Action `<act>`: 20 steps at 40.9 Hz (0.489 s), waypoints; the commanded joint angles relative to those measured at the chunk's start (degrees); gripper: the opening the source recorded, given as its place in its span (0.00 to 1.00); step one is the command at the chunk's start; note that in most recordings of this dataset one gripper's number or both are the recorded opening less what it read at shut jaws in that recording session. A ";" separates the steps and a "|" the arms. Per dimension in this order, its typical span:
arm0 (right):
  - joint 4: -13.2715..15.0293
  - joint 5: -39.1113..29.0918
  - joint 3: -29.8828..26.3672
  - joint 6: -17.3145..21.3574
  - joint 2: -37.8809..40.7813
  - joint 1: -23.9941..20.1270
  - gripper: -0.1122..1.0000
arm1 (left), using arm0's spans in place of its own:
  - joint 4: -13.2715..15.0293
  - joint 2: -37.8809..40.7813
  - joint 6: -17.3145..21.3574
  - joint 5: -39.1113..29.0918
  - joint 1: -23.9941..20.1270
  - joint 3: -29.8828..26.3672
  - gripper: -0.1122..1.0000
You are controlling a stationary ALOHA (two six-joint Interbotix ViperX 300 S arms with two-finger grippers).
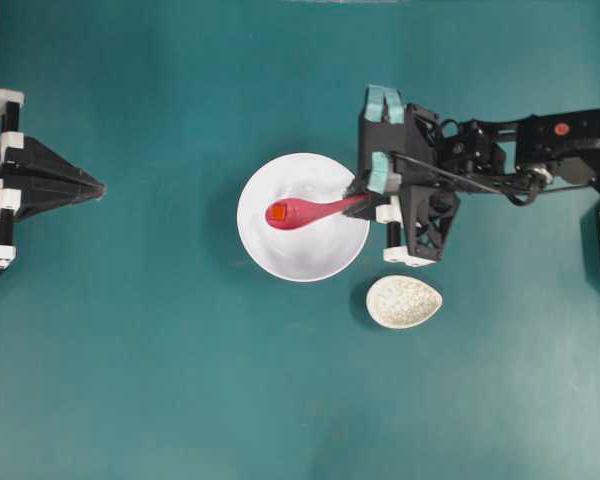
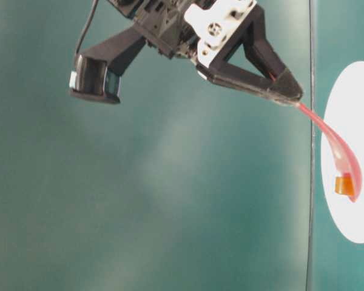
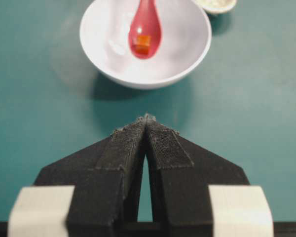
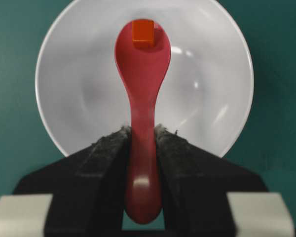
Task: Grip the spoon and scoop the red block from the bowl with right arm.
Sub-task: 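Drag the spoon under the red cube and tilt it up to scoop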
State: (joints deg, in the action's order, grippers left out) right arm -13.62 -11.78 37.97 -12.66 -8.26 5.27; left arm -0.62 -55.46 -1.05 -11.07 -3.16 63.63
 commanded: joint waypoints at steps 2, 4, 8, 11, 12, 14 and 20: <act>-0.62 3.16 0.88 0.09 -2.20 -0.70 0.32 | -0.09 0.18 0.00 0.18 -0.09 -0.70 0.10; -0.79 4.31 1.58 0.09 -2.55 -0.97 0.32 | -0.09 0.18 0.00 0.26 -0.09 -0.70 0.10; -1.32 6.24 2.81 0.09 -2.99 -1.14 0.32 | -0.09 0.18 0.00 0.26 -0.09 -0.70 0.10; -1.58 7.38 3.69 0.26 -3.34 -1.32 0.31 | -0.09 0.18 0.00 0.26 -0.18 -0.70 0.10; -1.67 7.91 4.04 0.35 -3.52 -1.41 0.32 | -0.09 0.18 0.00 0.26 -0.09 -0.70 0.10; -1.76 8.79 4.75 0.62 -3.78 -1.58 0.32 | -0.09 0.18 0.00 0.26 -0.09 -0.70 0.10; -1.76 11.60 6.86 1.49 -4.75 -2.29 0.32 | -0.09 0.18 0.00 0.18 -0.09 -0.70 0.10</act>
State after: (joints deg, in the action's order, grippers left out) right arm -15.12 -1.93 44.82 -11.43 -11.25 3.52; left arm -0.62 -55.46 -1.05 -11.07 -3.08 63.63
